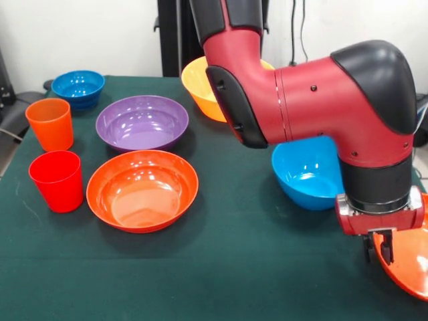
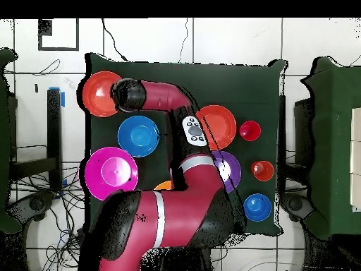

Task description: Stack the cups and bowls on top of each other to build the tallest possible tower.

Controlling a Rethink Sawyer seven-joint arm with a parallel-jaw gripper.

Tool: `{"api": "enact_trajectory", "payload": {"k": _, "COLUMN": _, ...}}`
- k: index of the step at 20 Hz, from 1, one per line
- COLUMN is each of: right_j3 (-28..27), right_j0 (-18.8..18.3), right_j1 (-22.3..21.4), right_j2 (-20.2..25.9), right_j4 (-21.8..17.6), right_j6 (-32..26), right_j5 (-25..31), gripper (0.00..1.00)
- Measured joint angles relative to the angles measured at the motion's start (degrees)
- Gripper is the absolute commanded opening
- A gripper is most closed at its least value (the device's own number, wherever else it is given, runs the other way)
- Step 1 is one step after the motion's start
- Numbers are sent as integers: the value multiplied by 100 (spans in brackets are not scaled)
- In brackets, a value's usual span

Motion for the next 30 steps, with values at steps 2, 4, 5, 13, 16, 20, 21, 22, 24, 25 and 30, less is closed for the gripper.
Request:
{"api": "enact_trajectory", "payload": {"k": 2, "right_j3": -22, "right_j0": 2, "right_j1": -12, "right_j2": 2, "right_j4": -34, "right_j6": 0, "right_j5": 0, "gripper": 0}}
{"api": "enact_trajectory", "payload": {"k": 4, "right_j3": -36, "right_j0": 4, "right_j1": -22, "right_j2": 1, "right_j4": -70, "right_j6": 0, "right_j5": 0, "gripper": 0}}
{"api": "enact_trajectory", "payload": {"k": 5, "right_j3": -47, "right_j0": 8, "right_j1": -38, "right_j2": 1, "right_j4": -121, "right_j6": 0, "right_j5": -1, "gripper": 0}}
{"api": "enact_trajectory", "payload": {"k": 13, "right_j3": -36, "right_j0": 78, "right_j1": -204, "right_j2": 0, "right_j4": -238, "right_j6": 0, "right_j5": 0, "gripper": 0}}
{"api": "enact_trajectory", "payload": {"k": 16, "right_j3": 59, "right_j0": 121, "right_j1": -372, "right_j2": -7, "right_j4": -248, "right_j6": 0, "right_j5": 1, "gripper": 0}}
{"api": "enact_trajectory", "payload": {"k": 20, "right_j3": 265, "right_j0": 164, "right_j1": -642, "right_j2": -16, "right_j4": -259, "right_j6": 0, "right_j5": 2, "gripper": 0}}
{"api": "enact_trajectory", "payload": {"k": 21, "right_j3": 305, "right_j0": 168, "right_j1": -693, "right_j2": -16, "right_j4": -260, "right_j6": 0, "right_j5": 1, "gripper": 0}}
{"api": "enact_trajectory", "payload": {"k": 22, "right_j3": 375, "right_j0": 170, "right_j1": -775, "right_j2": -16, "right_j4": -260, "right_j6": 0, "right_j5": 1, "gripper": 0}}
{"api": "enact_trajectory", "payload": {"k": 24, "right_j3": 501, "right_j0": 170, "right_j1": -920, "right_j2": -17, "right_j4": -261, "right_j6": 0, "right_j5": 1, "gripper": 0}}
{"api": "enact_trajectory", "payload": {"k": 25, "right_j3": 588, "right_j0": 159, "right_j1": -1021, "right_j2": -15, "right_j4": -260, "right_j6": 0, "right_j5": 19, "gripper": 0}}
{"api": "enact_trajectory", "payload": {"k": 30, "right_j3": 863, "right_j0": 67, "right_j1": -1335, "right_j2": 33, "right_j4": -261, "right_j6": 0, "right_j5": 155, "gripper": 0}}
